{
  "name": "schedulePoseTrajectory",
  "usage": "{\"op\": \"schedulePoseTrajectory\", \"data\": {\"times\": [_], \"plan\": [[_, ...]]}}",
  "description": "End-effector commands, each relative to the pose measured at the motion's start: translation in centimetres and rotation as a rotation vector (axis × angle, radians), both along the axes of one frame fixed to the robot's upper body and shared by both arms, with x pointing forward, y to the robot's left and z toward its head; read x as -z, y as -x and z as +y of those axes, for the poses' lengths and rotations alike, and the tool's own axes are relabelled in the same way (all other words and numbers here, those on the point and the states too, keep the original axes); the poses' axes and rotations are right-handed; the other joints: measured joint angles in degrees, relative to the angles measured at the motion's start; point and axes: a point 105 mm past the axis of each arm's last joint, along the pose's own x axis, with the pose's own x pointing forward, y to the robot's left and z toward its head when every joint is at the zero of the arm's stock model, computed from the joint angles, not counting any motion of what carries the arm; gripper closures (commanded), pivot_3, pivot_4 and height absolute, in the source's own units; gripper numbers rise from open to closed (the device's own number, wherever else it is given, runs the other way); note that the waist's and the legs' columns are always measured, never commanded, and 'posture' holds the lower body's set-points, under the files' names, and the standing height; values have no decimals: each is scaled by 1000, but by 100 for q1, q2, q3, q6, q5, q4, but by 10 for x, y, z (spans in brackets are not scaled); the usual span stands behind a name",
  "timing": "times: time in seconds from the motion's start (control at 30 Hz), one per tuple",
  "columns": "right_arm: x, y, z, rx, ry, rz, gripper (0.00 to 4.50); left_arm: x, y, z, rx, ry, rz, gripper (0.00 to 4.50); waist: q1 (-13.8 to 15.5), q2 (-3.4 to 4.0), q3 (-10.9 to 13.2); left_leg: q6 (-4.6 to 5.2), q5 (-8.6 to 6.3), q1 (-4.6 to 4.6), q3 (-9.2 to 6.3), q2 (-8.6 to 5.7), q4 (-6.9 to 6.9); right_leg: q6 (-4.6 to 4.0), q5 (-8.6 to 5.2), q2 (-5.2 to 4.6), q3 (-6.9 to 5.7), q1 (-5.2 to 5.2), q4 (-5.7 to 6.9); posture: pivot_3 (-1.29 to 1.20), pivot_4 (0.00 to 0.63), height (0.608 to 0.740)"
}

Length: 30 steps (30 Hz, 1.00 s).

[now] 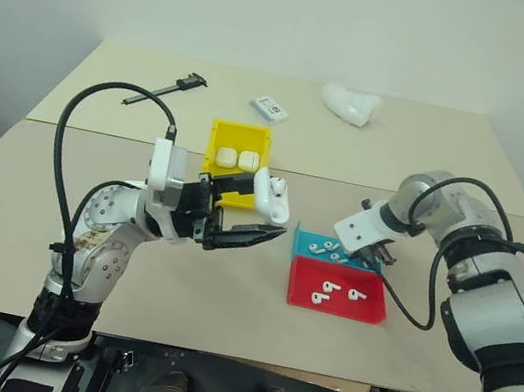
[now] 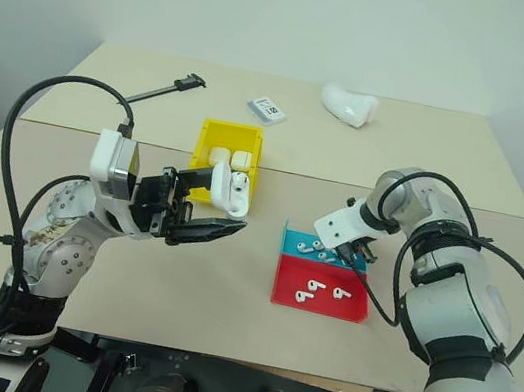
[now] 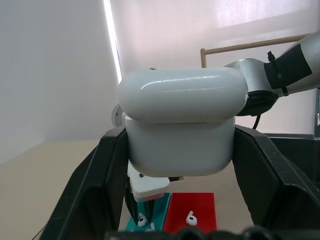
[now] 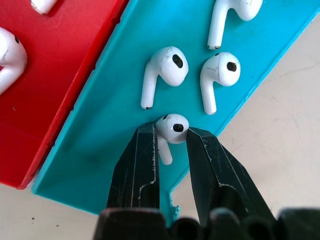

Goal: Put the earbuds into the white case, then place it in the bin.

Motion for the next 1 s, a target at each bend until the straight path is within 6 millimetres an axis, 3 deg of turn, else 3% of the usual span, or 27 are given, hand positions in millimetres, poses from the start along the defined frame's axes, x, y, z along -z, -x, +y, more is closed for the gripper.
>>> {"op": "schedulePoseTrajectory", "data": {"times": [0.03, 0.17, 0.3, 0.43, 0.5, 0.6, 0.7, 1.0], "plan": [[-23, -3, -3, 44, -124, -56, 3882, -8, 6, -2, 38, 8, -36, 1708, 6, 0, 0, 0, 0, -1, 0, 0, 0, 0, 0, 0, 0, 0, 0, 0, 150, 740], [-61, 1, -4, 108, -365, -143, 3882, -11, 4, -4, 60, 18, -40, 1708, 30, 8, 6, 0, 0, -9, -1, 0, -1, 1, 0, -4, 0, -5, -2, 0, 150, 740], [-104, 30, 6, 190, -835, -184, 3882, -14, 3, -4, 83, 37, -35, 1708, 66, 8, 5, 0, -1, -12, -9, 4, -1, 1, 0, -6, -6, 0, -7, 0, 150, 740], [-161, 76, 20, 330, -1433, 94, 3882, -14, 0, -4, 112, 27, -25, 1708, 42, 8, 6, 0, -1, -14, -15, 5, 0, 3, 1, -9, -5, 2, -2, 0, 150, 740], [-183, 101, 28, 310, -1610, 255, 3882, -15, -2, -7, 130, 28, -22, 1708, 16, 10, 8, 0, 0, -9, -15, 10, 0, 2, 5, -9, 5, 1, 4, 0, 150, 740], [-196, 130, 40, 272, -1699, 378, 3882, -15, -4, -12, 155, 28, -17, 1708, 31, 11, 8, 0, 0, 0, -23, 10, -1, 0, 6, -2, -5, 13, -2, 0, 150, 740], [-194, 145, 56, 288, -1690, 399, 3882, -14, -5, -16, 180, 20, -15, 1708, 29, 10, 8, 0, 0, -5, -20, 3, -1, 1, 6, -3, -2, 12, -9, 0, 150, 740], [-179, 159, 81, 346, -1630, 469, 3882, -16, -10, -30, 223, 17, -21, 1708, 34, 10, 8, 2, 0, -28, -20, -4, 0, 10, 7, -1, -3, -2, -22, 0, 150, 740]]}}
